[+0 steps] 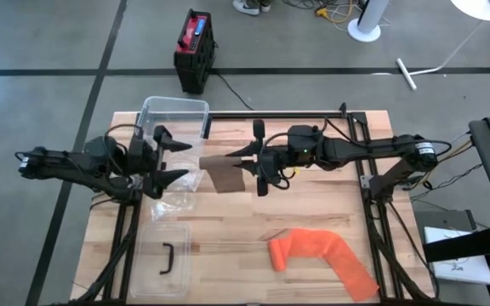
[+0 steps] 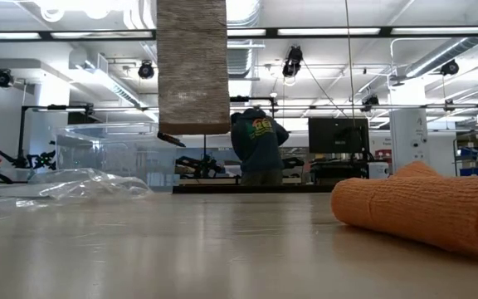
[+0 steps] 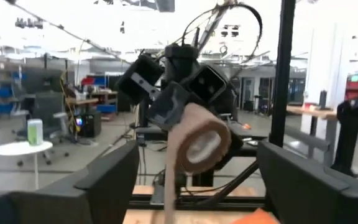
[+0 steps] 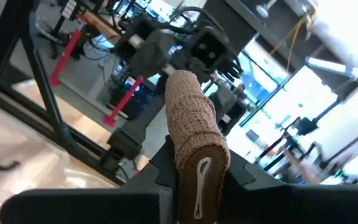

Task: Roll bandage
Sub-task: Roll the brown bandage

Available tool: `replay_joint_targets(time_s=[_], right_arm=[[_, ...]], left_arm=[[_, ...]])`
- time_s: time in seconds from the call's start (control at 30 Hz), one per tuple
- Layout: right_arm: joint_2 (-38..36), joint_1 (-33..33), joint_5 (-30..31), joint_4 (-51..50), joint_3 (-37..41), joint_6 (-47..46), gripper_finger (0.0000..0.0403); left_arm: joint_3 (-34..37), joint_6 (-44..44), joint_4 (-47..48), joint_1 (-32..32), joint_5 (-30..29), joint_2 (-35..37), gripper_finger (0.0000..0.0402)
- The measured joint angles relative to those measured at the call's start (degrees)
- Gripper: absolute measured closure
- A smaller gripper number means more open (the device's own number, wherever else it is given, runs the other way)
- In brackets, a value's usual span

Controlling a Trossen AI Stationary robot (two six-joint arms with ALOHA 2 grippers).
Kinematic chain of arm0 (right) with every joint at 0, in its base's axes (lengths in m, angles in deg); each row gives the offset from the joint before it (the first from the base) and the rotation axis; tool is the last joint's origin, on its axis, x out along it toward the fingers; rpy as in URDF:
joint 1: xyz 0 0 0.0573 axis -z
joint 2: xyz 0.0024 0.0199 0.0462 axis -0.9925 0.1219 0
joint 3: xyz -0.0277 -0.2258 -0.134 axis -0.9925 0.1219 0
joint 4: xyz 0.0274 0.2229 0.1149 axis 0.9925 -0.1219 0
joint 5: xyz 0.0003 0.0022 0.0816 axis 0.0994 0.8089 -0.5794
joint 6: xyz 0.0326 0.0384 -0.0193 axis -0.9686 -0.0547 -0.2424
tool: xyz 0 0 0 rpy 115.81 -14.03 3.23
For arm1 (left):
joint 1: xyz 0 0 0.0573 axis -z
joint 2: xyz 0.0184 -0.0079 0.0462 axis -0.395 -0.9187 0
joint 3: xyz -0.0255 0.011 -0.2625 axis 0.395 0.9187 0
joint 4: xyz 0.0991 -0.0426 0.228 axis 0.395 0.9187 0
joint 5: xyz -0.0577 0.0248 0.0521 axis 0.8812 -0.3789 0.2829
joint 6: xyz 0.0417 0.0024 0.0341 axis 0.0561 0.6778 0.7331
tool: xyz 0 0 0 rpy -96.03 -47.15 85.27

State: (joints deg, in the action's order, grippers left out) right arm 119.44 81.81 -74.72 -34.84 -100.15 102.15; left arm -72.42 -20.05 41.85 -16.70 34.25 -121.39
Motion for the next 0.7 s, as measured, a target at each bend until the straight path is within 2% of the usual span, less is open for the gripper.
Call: replay_joint_targets(time_s=[0.17,0.33,0.5,0.63,0.7], right_arm=[[0.0,-1.01,0.26,0.52,0.0,9.2,0.0356],[0.04,-1.18,0.71,3.91,0.01,13.78,0.0356],[0.04,-0.92,1.2,5.84,0.02,8.06,0.0356],[0.04,-0.77,1.58,6.01,0.02,-0.24,0.0355],[0.04,-0.77,2.97,5.96,0.02,-0.09,0.0355]], left_arm=[[-6.57,-5.7,7.14,-0.02,0.01,-2.35,0.0069],[-14.02,-5.37,14.43,-0.02,-0.03,-7.6,0.0067],[-18.93,-1.98,16.79,-0.02,-0.55,-11.47,0.0076],[-19.15,-0.47,16.23,-0.02,-0.84,-11.63,0.0081],[-19.07,-1.67,16.1,-0.02,-1.06,-11.5,0.008]])
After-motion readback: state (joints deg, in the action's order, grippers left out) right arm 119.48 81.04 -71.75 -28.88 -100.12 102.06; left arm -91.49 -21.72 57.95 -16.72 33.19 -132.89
